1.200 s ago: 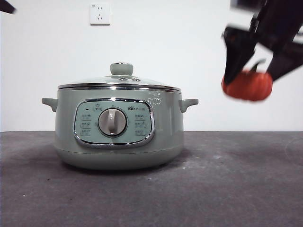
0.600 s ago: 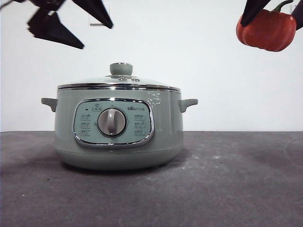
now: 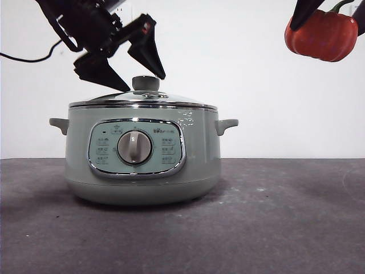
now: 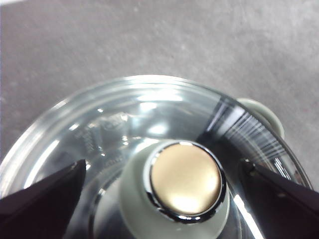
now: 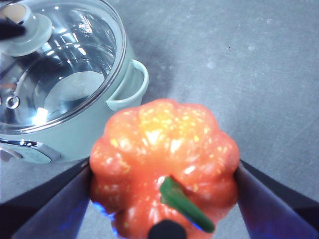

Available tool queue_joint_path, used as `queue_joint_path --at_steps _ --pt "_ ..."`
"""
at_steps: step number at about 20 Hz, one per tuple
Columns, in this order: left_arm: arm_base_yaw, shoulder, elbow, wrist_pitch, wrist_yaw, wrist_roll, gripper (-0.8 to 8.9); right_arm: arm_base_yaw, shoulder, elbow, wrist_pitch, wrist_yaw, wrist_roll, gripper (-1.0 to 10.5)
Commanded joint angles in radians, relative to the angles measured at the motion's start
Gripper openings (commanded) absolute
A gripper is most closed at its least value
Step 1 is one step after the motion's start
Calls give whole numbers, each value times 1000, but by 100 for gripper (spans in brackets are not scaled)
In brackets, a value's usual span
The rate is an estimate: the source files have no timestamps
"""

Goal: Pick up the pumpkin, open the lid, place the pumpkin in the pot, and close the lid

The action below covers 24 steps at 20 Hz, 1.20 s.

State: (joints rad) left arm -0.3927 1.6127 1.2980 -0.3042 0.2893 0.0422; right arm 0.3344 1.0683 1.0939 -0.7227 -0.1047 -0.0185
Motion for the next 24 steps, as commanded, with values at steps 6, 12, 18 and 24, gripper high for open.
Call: queue_joint_path --at_steps 6,12,18,24 --pt "-27 9 2 3 -30 14 571 3 -1 0 5 -1 10 -9" --pt "-29 9 2 -11 -26 14 198 3 -1 0 5 -1 10 -9" --pt "-29 9 2 -18 -27 14 57 3 -2 0 5 -1 10 -9" --pt "-26 5 5 -2 -26 14 -8 3 -3 0 5 -2 10 -9"
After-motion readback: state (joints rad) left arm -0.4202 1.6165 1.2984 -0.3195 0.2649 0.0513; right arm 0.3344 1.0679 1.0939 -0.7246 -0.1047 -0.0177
